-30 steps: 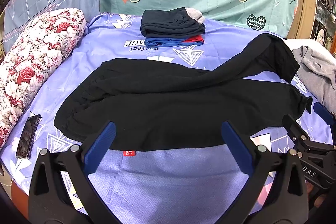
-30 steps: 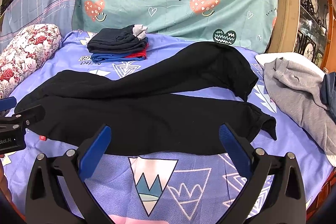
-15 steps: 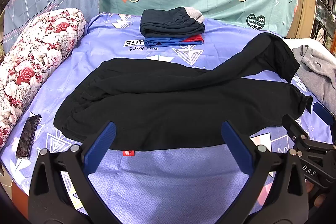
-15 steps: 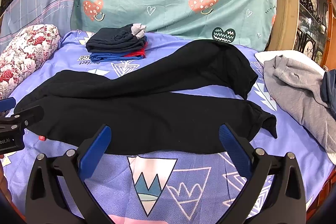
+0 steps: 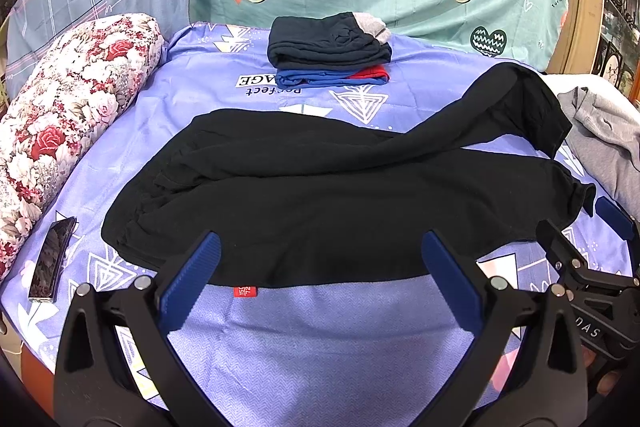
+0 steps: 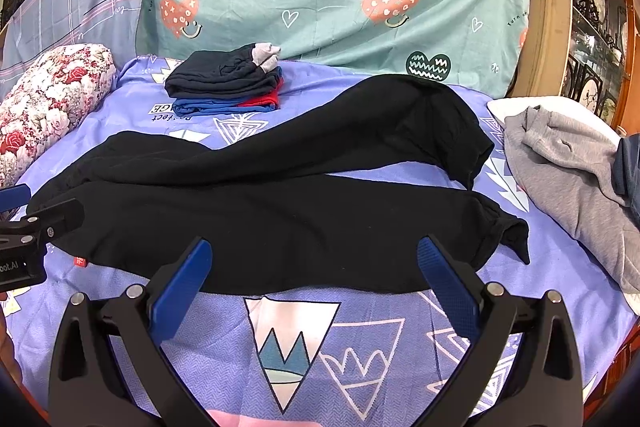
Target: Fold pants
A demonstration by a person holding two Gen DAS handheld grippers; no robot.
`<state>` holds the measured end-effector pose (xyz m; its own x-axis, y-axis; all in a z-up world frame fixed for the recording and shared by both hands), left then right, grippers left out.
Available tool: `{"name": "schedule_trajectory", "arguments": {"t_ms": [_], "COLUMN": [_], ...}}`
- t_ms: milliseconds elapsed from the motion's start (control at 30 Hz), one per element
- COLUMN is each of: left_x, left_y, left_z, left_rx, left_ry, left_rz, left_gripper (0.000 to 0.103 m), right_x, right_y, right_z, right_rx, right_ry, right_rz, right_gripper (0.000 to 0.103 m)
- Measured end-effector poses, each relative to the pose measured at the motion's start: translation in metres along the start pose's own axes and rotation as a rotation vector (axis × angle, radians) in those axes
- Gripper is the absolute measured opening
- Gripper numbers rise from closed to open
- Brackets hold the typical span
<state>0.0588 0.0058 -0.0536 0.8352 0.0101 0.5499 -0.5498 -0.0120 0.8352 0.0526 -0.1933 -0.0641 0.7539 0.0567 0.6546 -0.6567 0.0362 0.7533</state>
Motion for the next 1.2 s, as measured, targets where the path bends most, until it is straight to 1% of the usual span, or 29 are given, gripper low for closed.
{"name": "schedule_trajectory", "arguments": {"t_ms": [533,667,733,800,833,900,933,1000,1033,1067,1133,1200], "left_x": [0.0,0.005,0.011,0.024,0.033,0.047,0.057,0.07,0.074,0.078,0.08,0.075], "left_y": [-0.003,-0.006,-0.007,-0.009,-0.012,-0.017,-0.023,-0.037,-0.045,-0.059,-0.081,-0.098], "left_z": [-0.002,-0.004,-0.01,-0.028,-0.041,-0.064,-0.085,-0.117,-0.131,-0.155,-0.191,-0.218], "left_rx": [-0.002,0.004,-0.013,-0.035,-0.022,0.016,0.058,0.103,0.125,0.163,0.205,0.227], "left_ry": [-0.003,-0.023,-0.04,-0.045,-0.044,-0.044,-0.04,-0.03,-0.025,-0.005,0.034,0.066], "left_rz": [-0.005,-0.003,-0.008,-0.015,-0.022,-0.027,-0.033,-0.051,-0.07,-0.119,-0.185,-0.238], "left_gripper": [0.101,0.101,0.101,0.101,0.101,0.101,0.101,0.101,0.101,0.101,0.101,0.1], "right_x": [0.0,0.001,0.002,0.006,0.007,0.012,0.013,0.015,0.016,0.016,0.018,0.02], "right_y": [-0.002,-0.005,-0.008,-0.009,-0.009,-0.009,-0.01,-0.016,-0.018,-0.022,-0.03,-0.035], "right_z": [0.0,0.001,0.002,0.007,0.01,0.021,0.024,0.032,0.034,0.036,0.036,0.032], "right_rx": [0.0,-0.002,-0.01,-0.011,-0.01,-0.014,-0.017,-0.023,-0.024,-0.026,-0.022,-0.014], "right_ry": [-0.004,-0.002,0.003,-0.005,-0.014,-0.048,-0.059,-0.084,-0.091,-0.1,-0.109,-0.104], "right_rz": [-0.007,-0.013,-0.024,-0.032,-0.032,-0.031,-0.034,-0.046,-0.052,-0.061,-0.081,-0.096], "right_gripper": [0.102,0.102,0.102,0.102,0.102,0.102,0.102,0.102,0.102,0.102,0.102,0.102]}}
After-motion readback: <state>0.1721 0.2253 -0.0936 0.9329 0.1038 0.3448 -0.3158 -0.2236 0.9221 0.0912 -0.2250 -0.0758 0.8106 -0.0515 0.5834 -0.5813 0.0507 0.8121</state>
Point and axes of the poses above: each gripper's, at about its wrist camera, not at the fingertips, and y roughly against the way its jaws point, z to its right, x to its top, the point moved 7 cm from there along -y, roughly the way its jaws point, and after that the axes turned 15 degrees about -z, right-handed, at the moved point
